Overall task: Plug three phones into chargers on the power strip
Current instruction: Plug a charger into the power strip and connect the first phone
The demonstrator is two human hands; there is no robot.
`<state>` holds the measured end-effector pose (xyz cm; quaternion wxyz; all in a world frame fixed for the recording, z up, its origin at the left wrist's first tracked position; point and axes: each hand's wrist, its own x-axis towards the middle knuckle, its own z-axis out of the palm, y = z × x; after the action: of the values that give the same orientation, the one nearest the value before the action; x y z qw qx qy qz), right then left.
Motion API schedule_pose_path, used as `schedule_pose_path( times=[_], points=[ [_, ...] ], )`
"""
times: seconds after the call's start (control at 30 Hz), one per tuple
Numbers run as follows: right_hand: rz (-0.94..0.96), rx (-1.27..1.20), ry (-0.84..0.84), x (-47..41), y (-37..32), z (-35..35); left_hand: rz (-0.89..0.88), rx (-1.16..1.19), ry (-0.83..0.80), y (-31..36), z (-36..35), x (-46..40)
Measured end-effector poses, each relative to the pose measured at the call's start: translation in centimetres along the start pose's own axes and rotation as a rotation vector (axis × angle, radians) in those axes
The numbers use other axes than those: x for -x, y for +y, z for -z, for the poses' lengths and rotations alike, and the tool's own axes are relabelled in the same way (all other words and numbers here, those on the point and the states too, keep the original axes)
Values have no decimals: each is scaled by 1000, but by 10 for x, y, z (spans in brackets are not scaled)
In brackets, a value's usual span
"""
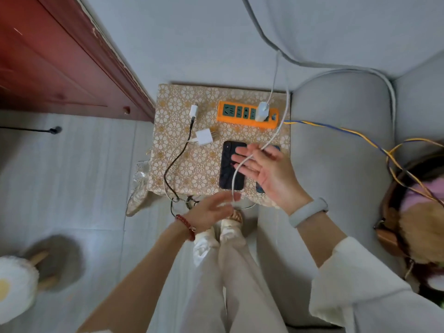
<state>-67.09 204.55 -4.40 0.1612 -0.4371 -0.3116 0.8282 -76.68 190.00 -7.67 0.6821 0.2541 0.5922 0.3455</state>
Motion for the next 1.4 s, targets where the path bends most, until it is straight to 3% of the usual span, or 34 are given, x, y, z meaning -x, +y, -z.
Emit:
schedule_pose_path(
  times=[0.1,0.27,0.33,0.4,0.5,0.6,0.67,0.73,0.8,0.9,0.97,1.03,1.1,1.17,1.23,1.4],
  points=[
    [6,65,16,8,4,-3,-21,236,101,10,1,11],
    [-148,826,-175,44,59,-2,-152,575,304,28,45,25],
    [-124,1078,-223,56,72,3,-210,669,474,29,63,26],
    [-147,1171,-150,60,73,14,-238,846,671,25,80,28],
    [-173,895,13,61,58,23,-156,899,734,13,91,26],
    [-120,540,28,54,32,13,37,502,436,0,61,23],
    [-56,382,28,45,19,0,70,150,181,-6,28,25],
    [3,297,89,33,8,-9,38,-77,40,-7,2,26],
    [28,229,136,26,1,-11,-5,-209,123,-1,-8,29],
    [-65,453,206,24,10,0,3,80,297,13,-4,32],
    [-284,788,225,31,30,5,-21,359,356,24,4,34],
    [-586,849,151,40,50,6,-77,577,389,32,11,34],
    [-771,459,50,46,62,5,-97,713,373,37,17,34],
    [-694,-182,89,44,61,5,-51,711,346,33,21,36],
    [-537,-561,263,36,56,11,79,565,423,21,22,39],
    [-371,-572,459,25,40,38,329,38,837,-20,43,43]
  ],
)
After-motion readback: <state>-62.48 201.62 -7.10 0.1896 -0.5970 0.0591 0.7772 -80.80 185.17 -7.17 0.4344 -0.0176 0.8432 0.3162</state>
